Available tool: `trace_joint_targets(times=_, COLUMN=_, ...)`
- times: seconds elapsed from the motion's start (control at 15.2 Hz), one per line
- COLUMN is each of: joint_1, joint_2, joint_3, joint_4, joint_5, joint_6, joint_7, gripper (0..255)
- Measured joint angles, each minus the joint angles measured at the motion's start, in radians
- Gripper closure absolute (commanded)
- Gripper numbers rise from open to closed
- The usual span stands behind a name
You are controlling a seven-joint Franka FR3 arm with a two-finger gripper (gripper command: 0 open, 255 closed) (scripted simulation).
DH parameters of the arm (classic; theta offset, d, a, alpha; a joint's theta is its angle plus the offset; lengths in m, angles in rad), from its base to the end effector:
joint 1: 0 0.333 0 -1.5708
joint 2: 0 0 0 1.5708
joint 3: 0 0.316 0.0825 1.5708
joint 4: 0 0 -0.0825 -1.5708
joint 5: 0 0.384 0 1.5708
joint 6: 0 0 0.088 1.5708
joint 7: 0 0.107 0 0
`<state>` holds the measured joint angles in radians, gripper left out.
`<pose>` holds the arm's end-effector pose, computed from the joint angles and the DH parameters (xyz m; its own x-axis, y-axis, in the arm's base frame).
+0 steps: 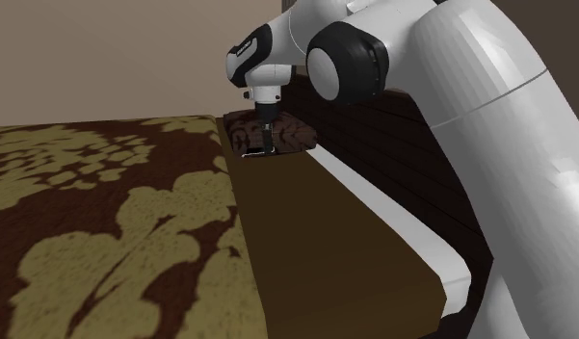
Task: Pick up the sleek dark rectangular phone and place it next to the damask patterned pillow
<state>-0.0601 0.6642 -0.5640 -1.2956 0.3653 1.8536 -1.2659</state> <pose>0.6502 -0.3151 0.3949 0.8052 0.5929 0.0103 0.5930 -0.8051 -0.0124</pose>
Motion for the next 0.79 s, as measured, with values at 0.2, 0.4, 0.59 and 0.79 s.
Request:
trace_joint_targets(times=0.2, joint_1=-0.001, joint_2=0.017, joint_3=0.006, joint_4=-0.016, joint_5=0.008, joint_6=0.030, joint_7=-0.005, gripper=255)
trace_joint_targets(times=0.4, joint_1=0.000, joint_2=0.027, joint_3=0.010, joint_4=-0.040, joint_5=0.015, joint_6=0.064, joint_7=-0.011, gripper=255)
trace_joint_targets(times=0.59, joint_1=0.002, joint_2=0.037, joint_3=0.014, joint_4=-0.061, joint_5=0.021, joint_6=0.092, joint_7=-0.015, gripper=255)
trace_joint_targets(times=0.79, joint_1=0.002, joint_2=0.039, joint_3=0.015, joint_4=-0.066, joint_5=0.023, joint_6=0.100, joint_7=-0.017, gripper=255)
